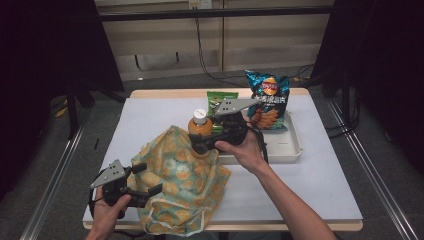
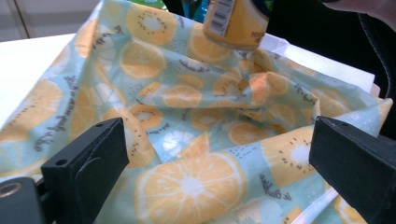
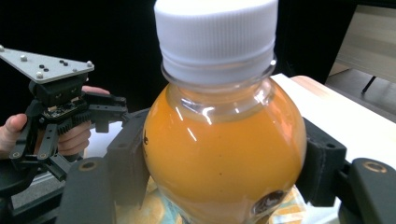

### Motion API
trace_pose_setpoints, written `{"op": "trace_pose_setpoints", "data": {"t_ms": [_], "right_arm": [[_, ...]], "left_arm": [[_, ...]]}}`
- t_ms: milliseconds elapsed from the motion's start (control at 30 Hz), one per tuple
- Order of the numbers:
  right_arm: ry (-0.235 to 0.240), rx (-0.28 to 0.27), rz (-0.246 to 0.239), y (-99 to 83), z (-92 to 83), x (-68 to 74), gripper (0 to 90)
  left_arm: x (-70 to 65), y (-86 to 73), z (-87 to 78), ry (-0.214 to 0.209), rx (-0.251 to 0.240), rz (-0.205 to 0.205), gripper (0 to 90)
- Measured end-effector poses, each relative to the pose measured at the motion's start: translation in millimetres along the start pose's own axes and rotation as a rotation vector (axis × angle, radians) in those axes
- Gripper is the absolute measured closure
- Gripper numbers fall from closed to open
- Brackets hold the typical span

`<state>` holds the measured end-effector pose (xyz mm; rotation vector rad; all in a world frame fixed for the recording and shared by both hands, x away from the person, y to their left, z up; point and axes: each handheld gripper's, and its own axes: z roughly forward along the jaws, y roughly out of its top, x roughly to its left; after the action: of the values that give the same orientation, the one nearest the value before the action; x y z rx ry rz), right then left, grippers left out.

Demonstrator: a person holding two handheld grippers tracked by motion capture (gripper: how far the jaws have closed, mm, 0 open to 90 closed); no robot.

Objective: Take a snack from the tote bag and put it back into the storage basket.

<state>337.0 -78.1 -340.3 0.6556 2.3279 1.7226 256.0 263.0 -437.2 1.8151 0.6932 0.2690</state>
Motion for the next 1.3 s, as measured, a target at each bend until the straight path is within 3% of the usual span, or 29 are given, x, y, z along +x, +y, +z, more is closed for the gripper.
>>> {"op": "trace_pose_setpoints", "data": {"t_ms": [133, 200, 333, 500, 667, 733, 767, 833, 867, 967, 1300], "right_arm": [[-0.015, 0.005, -0.001, -0.3, -6.2, -3.1, 30.8], [-0.022, 0.002, 0.001, -0.5, -10.0, -4.5, 30.8], [-0.031, -0.013, 0.004, -0.8, -19.2, -8.0, 30.8], [-0.057, -0.021, 0.015, -6.5, -31.3, -12.5, 30.8], [-0.08, -0.034, 0.025, -10.5, -45.6, -17.7, 30.8], [-0.088, -0.041, 0.027, -10.4, -52.1, -19.5, 30.9], [-0.094, -0.042, 0.026, -10.4, -55.2, -20.4, 30.9], [-0.111, -0.045, 0.025, -10.8, -61.4, -22.5, 30.9], [-0.117, -0.045, 0.027, -11.2, -64.5, -23.8, 30.9], [-0.132, -0.051, 0.032, -12.8, -73.2, -27.9, 30.8], [-0.184, -0.015, 0.032, -20.9, -100.6, -43.3, 30.9]], "left_arm": [[0.9, 0.0, -1.7, 0.016, -0.018, -0.005, 3.7], [1.9, -0.1, -2.6, -0.006, -0.027, 0.001, 3.2], [1.7, -0.1, -2.9, -0.012, -0.03, -0.001, 2.9], [3.0, -0.4, -3.5, -0.001, -0.03, -0.004, 2.9], [5.9, -1.7, -2.9, -0.022, -0.031, -0.012, 2.7], [5.0, -1.5, -3.4, 0.002, -0.028, -0.018, 2.6], [5.9, -1.8, -3.3, -0.016, -0.032, -0.016, 2.7], [5.0, -1.5, -3.7, 0.002, -0.025, -0.015, 2.6], [5.6, -1.8, -3.3, -0.017, -0.032, -0.013, 2.7], [5.8, -2.0, -2.8, -0.016, -0.029, -0.012, 2.7], [6.2, -2.3, -3.1, 0.011, -0.022, -0.022, 2.8]]}}
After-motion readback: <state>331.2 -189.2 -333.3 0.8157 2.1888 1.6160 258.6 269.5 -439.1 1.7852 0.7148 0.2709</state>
